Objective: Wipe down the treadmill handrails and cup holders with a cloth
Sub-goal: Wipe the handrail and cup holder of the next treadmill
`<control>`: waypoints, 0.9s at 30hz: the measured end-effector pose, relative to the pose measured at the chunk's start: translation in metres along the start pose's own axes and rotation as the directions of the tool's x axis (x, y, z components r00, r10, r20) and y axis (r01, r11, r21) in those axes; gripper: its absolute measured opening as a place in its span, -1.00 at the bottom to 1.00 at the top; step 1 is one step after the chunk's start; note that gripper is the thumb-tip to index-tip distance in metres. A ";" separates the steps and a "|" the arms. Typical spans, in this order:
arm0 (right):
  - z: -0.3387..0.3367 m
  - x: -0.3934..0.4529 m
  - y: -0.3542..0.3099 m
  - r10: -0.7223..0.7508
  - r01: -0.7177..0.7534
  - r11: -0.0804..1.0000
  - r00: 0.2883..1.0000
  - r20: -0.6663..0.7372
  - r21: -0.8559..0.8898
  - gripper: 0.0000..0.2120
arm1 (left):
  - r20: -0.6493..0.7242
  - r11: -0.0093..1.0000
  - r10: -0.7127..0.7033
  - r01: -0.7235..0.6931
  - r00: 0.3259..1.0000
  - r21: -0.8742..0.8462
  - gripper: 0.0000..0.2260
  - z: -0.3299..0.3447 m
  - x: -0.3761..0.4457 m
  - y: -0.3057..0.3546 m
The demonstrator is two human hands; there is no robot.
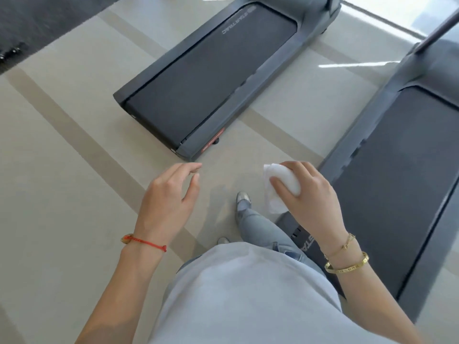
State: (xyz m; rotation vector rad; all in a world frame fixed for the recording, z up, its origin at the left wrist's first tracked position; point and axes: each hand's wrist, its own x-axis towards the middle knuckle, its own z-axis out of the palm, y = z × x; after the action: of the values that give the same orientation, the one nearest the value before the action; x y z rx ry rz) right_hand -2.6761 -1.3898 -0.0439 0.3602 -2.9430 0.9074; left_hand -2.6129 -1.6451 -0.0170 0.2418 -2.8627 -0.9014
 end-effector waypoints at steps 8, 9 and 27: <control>0.002 0.100 0.029 0.127 -0.129 0.992 0.990 -0.066 -0.018 -0.76 | 0.095 0.991 0.136 -0.135 0.986 -0.016 -0.78 0.028 0.144 0.009; -0.002 0.116 0.034 0.142 -0.144 0.990 0.986 -0.083 -0.013 -0.76 | 0.098 0.988 0.154 -0.152 0.983 -0.026 -0.79 0.033 0.165 0.015; -0.089 0.373 0.150 0.324 -0.334 0.943 0.904 -0.278 0.013 -0.73 | 0.255 0.904 0.426 -0.402 0.868 -0.142 -0.76 0.133 0.498 0.167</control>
State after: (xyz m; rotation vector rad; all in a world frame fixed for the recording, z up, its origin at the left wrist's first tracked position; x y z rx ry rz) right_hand -3.0766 -1.2969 -0.0128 -0.2586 -2.7932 0.8510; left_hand -3.1416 -1.5310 0.0089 -0.5387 -2.9279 -1.0253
